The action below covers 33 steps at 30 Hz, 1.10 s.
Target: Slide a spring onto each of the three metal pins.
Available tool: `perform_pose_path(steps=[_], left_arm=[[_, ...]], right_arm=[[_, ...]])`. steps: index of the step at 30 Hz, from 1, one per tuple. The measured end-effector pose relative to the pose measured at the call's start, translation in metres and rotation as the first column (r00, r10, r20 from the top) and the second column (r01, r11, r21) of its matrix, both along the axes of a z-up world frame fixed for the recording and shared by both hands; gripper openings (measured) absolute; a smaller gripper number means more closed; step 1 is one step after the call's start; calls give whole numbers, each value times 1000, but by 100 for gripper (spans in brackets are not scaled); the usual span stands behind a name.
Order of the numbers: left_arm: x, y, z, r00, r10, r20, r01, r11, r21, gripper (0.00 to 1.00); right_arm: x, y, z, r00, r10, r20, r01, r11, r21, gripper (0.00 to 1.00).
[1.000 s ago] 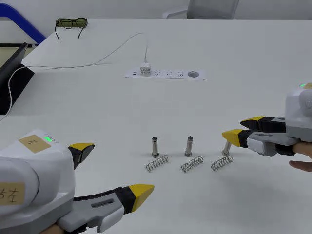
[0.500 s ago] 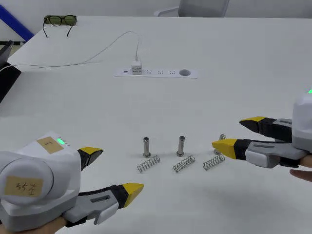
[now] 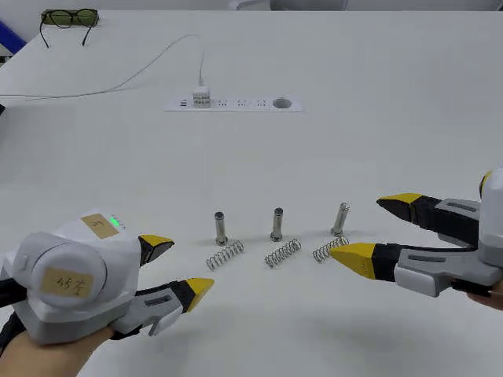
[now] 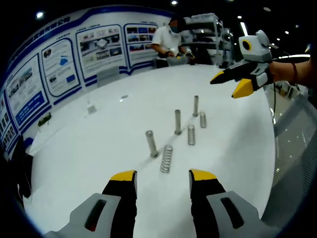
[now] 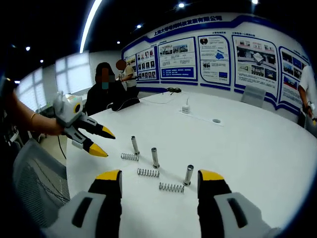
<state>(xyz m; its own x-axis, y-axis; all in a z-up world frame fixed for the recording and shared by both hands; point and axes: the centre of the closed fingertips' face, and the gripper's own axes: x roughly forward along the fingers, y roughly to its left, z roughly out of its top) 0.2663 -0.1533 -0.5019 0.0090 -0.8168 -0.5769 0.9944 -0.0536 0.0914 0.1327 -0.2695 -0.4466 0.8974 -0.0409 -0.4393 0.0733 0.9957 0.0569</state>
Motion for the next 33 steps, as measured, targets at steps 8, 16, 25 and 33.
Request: perform_pose_path(steps=[8,16,25,33], left_arm=[[1,-12,-13,999,-27,-16,27,1000,4,36],[-1,-19,-26,997,-73,20,72,997,38,33],[0,-26,-33,996,-89,7,89,995,41,28],[-2,-29,-36,995,-94,-33,95,995,33,22]], right_arm=[[-11,5,-3,1000,-16,8,16,999,35,68],[-22,11,-10,1000,-21,-5,21,999,48,69],[-29,11,-13,999,-40,-10,41,997,67,67],[-32,10,-12,998,-68,-14,69,994,79,65]])
